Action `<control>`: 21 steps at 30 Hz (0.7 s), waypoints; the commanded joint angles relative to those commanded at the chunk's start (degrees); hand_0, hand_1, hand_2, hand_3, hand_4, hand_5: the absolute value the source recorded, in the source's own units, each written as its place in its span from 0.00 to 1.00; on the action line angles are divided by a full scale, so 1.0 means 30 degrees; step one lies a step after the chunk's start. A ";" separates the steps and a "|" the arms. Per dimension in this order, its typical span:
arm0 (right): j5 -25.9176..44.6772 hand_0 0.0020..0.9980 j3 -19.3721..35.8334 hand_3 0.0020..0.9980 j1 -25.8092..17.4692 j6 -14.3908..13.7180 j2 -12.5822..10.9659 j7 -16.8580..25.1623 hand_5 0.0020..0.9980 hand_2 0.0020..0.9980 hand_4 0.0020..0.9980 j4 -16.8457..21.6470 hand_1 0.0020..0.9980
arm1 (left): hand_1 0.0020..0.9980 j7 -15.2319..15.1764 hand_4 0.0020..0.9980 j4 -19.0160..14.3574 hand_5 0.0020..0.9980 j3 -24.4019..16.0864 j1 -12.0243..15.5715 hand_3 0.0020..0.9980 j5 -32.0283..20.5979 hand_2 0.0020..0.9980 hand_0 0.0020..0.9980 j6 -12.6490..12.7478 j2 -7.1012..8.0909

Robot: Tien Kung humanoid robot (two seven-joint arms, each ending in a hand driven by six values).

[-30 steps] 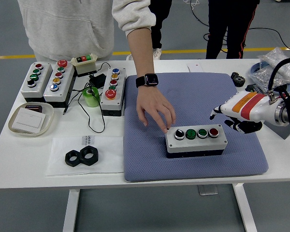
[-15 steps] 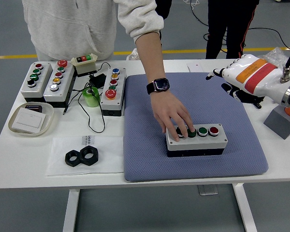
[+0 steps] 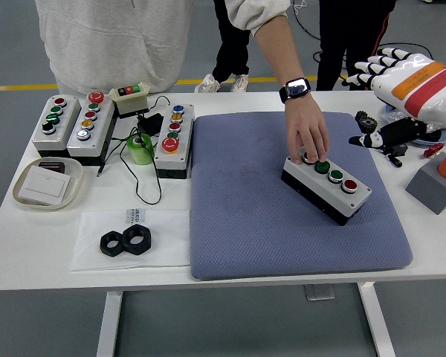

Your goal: Pick up the button,place it on the desk,press the button,press the button

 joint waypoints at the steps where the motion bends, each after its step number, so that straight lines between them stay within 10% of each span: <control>1: 0.0037 0.98 0.0117 0.90 0.0001 -0.0112 -0.0219 0.0008 0.77 0.94 0.85 -0.0128 0.93 | 0.91 0.0001 0.62 0.0000 1.00 0.0008 0.0034 0.95 -0.0024 0.99 0.74 0.0004 0.0005; 3: 0.0411 0.98 0.0374 0.90 -0.0017 -0.0359 -0.0550 -0.0113 0.77 0.94 0.85 -0.0402 0.93 | 0.91 0.0015 0.62 0.0000 1.00 -0.0004 0.0084 0.95 -0.0010 0.99 0.74 0.0008 0.0020; 4: 0.0621 0.96 0.0459 0.88 -0.0026 -0.0440 -0.0641 -0.0174 0.61 0.91 0.68 -0.0491 0.92 | 0.91 0.0021 0.61 0.0000 1.00 -0.0011 0.0098 0.95 0.0004 0.99 0.74 0.0008 0.0026; 21: 0.0887 0.94 0.1525 0.86 -0.0955 -0.2469 -0.1750 -0.1009 0.46 0.88 0.66 -0.1633 0.90 | 0.91 -0.0091 0.61 0.0000 1.00 0.0121 0.0228 0.95 -0.0166 0.99 0.74 0.0053 0.0093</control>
